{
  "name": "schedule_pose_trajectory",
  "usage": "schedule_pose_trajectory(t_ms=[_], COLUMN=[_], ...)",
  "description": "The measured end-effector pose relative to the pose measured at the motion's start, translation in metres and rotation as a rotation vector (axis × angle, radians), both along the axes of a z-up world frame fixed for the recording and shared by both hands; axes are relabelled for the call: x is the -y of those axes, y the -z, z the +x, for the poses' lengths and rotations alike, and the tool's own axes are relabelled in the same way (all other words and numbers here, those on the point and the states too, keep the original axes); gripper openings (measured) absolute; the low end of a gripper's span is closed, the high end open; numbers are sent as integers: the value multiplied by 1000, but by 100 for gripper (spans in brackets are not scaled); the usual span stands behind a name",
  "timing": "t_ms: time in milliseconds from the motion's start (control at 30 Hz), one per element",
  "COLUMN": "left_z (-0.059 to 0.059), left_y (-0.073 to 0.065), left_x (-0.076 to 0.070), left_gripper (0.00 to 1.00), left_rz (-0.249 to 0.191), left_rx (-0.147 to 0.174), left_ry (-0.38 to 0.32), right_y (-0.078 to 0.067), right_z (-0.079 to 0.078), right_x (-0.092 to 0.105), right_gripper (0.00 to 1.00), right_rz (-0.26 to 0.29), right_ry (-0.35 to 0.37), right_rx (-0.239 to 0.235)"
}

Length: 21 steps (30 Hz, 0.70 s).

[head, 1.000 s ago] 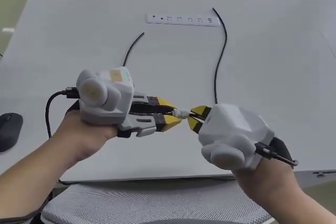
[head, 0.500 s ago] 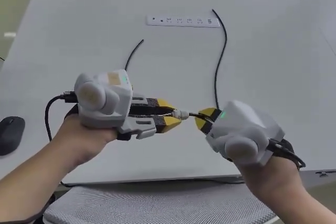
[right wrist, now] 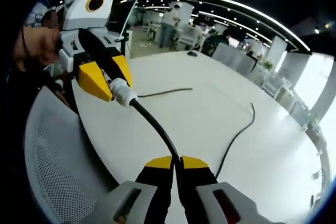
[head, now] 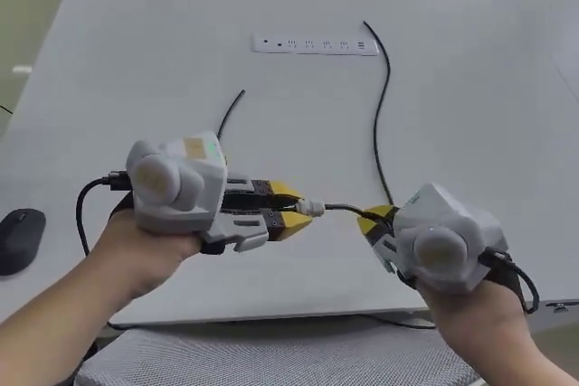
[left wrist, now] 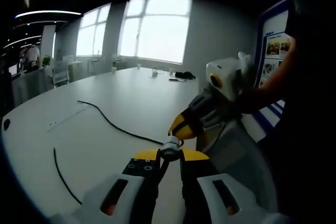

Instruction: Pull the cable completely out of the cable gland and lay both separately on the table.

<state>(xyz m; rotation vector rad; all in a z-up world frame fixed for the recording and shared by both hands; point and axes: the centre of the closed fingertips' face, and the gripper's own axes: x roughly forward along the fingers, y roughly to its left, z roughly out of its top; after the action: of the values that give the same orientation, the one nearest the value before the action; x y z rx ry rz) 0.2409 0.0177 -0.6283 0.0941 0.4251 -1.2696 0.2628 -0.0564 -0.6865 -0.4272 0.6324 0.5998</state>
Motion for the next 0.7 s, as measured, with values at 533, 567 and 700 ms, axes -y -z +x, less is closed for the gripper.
schedule_pose_trajectory(t_ms=[533,567,700], left_z=[-4,-4,-2], left_y=[5,5,4], left_x=[5,5,3], left_gripper=[15,15,15], left_rz=[10,10,10], left_rx=[-4,-3,-3], left_ry=[6,5,-3], right_y=[28,27,24], right_z=[-7,-6,-7], right_x=[18,17,16], right_gripper=[0,0,0], right_rz=[113,108,83], right_ry=[172,165,128], right_rx=[-160,-153,-135])
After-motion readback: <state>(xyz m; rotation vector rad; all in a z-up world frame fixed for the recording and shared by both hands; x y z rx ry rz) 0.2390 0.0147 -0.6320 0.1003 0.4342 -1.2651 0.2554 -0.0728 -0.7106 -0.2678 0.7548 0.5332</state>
